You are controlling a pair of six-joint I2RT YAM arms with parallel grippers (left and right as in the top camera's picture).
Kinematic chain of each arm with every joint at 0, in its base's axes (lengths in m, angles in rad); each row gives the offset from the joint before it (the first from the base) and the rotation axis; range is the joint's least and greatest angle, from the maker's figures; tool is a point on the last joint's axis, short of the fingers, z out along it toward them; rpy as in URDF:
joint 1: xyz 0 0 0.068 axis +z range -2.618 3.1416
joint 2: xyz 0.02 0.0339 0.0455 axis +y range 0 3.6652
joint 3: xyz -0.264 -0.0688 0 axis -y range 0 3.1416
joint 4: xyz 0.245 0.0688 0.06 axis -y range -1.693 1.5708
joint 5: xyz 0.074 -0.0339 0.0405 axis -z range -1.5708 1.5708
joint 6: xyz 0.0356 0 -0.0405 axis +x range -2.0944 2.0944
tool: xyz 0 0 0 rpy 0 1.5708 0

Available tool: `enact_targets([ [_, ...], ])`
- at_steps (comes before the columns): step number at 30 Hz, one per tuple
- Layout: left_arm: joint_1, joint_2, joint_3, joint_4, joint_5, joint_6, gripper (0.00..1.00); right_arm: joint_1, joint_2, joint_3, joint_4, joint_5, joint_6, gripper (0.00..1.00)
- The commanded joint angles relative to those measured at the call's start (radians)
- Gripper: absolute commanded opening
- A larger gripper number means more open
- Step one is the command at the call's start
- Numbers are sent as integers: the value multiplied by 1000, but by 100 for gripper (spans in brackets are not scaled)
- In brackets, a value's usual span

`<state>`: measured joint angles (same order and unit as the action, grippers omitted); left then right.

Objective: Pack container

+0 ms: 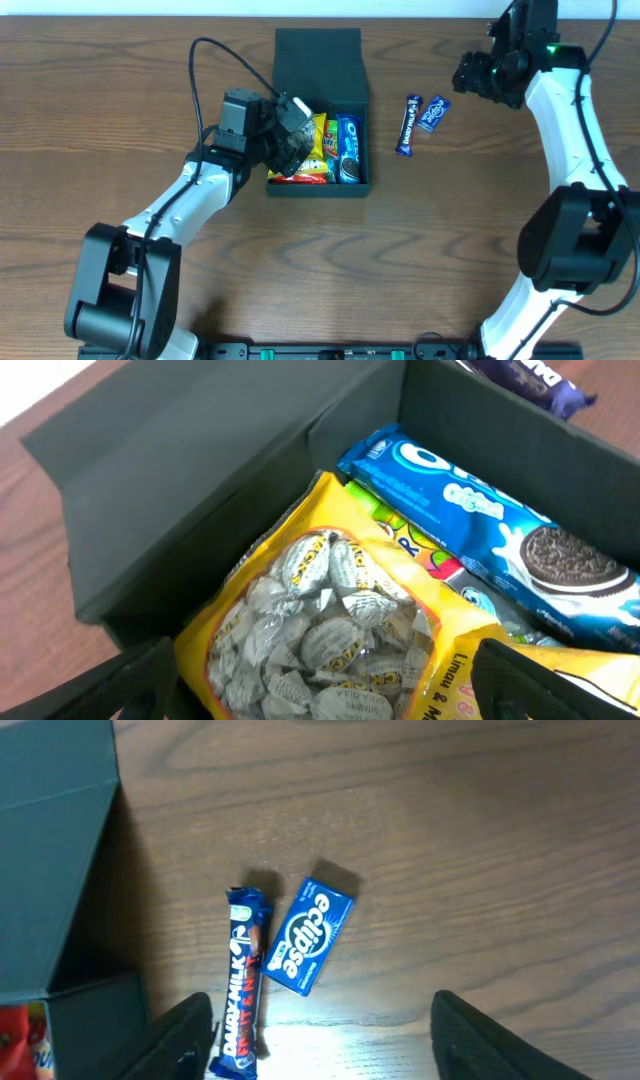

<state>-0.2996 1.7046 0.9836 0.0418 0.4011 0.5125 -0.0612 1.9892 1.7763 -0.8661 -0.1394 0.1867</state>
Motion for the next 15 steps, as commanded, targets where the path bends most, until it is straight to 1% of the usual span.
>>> enact_targets([
  [1,-12,6,24,11,-7,87,95,23,-1,-7,-1,-11,-17,66],
  [5,-15,-15,27,30,19,70,95,32,-1,-7,-1,-11,-17,66],
  [8,-15,-28,27,39,35,-79,95,31,-1,-7,-14,-12,-17,66],
  [10,-14,-28,27,41,92,-90,95,31,-1,-7,-27,-12,-17,66],
  [12,-14,-27,26,35,112,-90,95,31,-1,-7,-40,-23,-23,65],
  [13,-14,-27,26,29,113,-90,77,32,-1,-7,-48,-41,-33,63],
  [14,-14,-27,26,26,116,-90,27,33,-1,-7,-59,-56,-39,60],
  [15,-15,-27,26,26,122,-90,6,36,-1,-7,-71,-56,-39,59],
])
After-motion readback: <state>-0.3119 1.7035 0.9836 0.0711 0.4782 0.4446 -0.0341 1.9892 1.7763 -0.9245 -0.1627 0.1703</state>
